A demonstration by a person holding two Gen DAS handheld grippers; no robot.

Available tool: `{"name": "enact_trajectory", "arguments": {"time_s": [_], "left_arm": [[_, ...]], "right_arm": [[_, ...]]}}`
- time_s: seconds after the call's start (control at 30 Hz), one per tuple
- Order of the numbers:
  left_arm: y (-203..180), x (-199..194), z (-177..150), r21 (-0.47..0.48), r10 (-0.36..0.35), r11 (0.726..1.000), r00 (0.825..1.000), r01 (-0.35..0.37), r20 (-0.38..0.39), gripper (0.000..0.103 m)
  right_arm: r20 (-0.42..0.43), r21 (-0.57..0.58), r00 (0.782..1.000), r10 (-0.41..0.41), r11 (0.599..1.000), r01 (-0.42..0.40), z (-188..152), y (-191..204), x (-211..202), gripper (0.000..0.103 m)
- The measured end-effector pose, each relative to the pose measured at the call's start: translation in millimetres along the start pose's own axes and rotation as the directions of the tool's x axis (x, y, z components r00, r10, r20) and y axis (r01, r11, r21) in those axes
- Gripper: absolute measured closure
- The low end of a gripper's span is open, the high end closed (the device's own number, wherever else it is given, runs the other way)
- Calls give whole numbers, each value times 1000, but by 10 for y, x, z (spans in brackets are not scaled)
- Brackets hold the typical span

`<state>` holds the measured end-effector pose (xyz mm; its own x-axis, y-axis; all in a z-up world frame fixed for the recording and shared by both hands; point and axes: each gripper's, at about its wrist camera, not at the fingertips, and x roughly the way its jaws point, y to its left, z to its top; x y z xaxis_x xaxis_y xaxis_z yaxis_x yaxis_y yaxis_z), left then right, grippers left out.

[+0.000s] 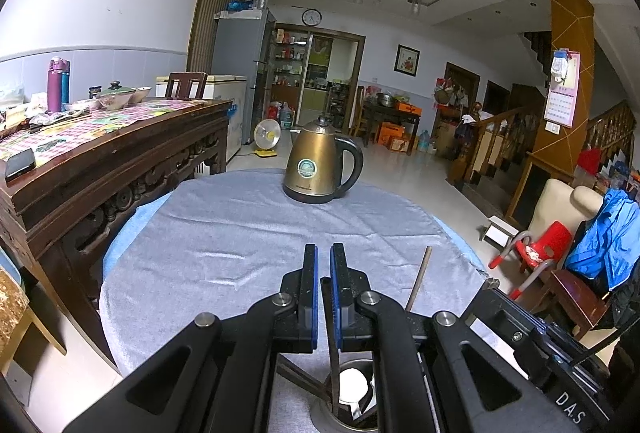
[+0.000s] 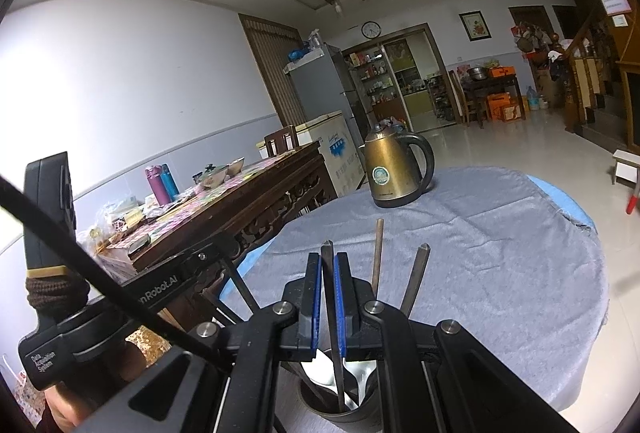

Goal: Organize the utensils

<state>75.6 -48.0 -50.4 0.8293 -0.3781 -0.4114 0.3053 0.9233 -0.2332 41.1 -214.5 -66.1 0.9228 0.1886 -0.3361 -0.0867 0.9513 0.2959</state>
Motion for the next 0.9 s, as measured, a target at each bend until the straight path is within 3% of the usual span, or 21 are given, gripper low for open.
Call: {"name": "enact_trajectory", "arguments": {"time_s": [0.9], "left_arm": [[-4,45,-10,5,22,1000,999,-22,-35,97]], "right_arm": [[-27,21,999,19,1000,-19,-20,-14,85,94]]}}
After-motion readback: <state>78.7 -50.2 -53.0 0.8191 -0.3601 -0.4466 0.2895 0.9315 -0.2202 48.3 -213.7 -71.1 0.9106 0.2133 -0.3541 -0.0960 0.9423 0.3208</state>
